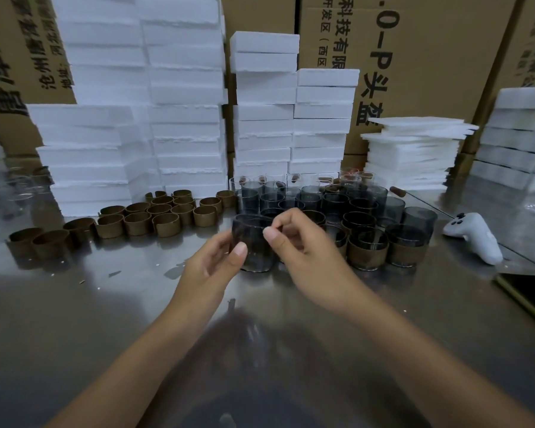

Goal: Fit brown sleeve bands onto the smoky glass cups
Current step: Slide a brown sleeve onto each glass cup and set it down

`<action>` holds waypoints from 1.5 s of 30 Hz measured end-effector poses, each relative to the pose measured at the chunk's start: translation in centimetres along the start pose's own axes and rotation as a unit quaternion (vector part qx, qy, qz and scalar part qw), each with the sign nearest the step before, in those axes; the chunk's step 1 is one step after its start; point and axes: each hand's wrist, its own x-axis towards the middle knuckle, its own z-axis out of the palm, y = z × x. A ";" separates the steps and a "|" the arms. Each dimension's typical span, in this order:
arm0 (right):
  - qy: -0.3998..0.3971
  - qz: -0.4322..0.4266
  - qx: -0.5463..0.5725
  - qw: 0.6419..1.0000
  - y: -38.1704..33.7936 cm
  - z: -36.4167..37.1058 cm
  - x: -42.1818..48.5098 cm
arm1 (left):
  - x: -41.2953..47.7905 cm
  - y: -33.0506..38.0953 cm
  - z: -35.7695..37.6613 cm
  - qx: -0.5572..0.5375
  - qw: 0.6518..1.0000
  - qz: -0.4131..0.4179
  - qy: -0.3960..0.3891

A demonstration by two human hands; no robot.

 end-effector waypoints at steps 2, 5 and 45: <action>0.043 0.018 0.057 0.997 0.4 1.2 -0.2 | 0.0 0.1 -0.1 -0.014 1.000 0.003 -0.003; 0.073 0.061 0.124 0.988 1.5 2.6 -0.7 | 0.2 -0.1 -0.2 -0.034 0.999 -0.015 -0.009; 0.073 0.081 0.081 0.991 5.3 4.1 -1.3 | -0.6 0.7 0.3 0.367 0.908 0.198 -0.043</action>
